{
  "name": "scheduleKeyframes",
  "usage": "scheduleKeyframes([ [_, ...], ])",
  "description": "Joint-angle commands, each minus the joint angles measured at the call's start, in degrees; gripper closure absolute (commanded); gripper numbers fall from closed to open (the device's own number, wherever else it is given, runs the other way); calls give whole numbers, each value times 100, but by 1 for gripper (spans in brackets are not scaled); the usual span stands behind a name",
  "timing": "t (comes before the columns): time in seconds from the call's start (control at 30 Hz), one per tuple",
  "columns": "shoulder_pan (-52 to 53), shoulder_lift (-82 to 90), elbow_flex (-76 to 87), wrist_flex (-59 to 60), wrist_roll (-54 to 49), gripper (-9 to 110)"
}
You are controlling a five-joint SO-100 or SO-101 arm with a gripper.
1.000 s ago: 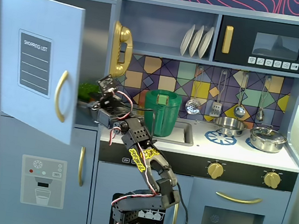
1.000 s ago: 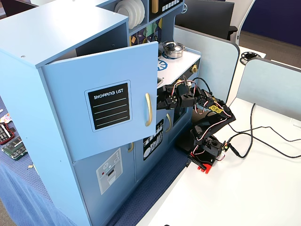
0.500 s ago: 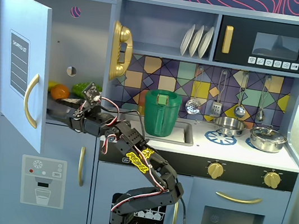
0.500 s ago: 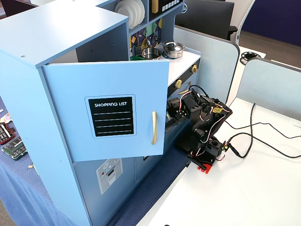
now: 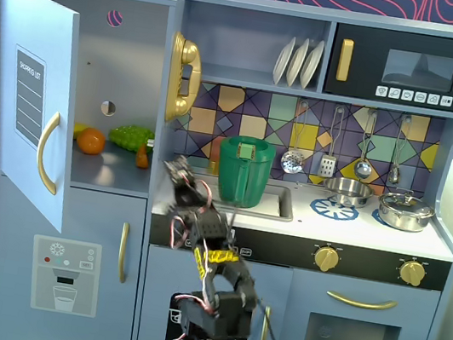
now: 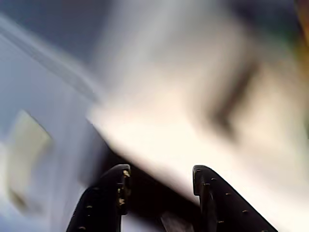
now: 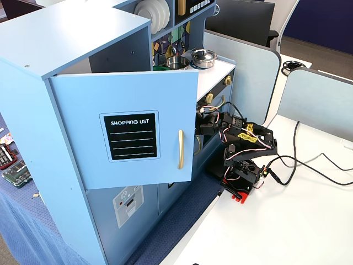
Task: Open the left cabinet door
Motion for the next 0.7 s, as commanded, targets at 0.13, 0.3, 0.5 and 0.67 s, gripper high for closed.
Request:
scheduleKeyframes([
  [0.13, 1354, 1274, 1644, 1336, 949, 97],
  [0.3, 1872, 1538, 2057, 2681, 1890, 98],
  [0.5, 2206, 1626, 2584, 3507, 2443, 100],
  [0.67, 2206, 1837, 2830, 4219, 2812, 101],
])
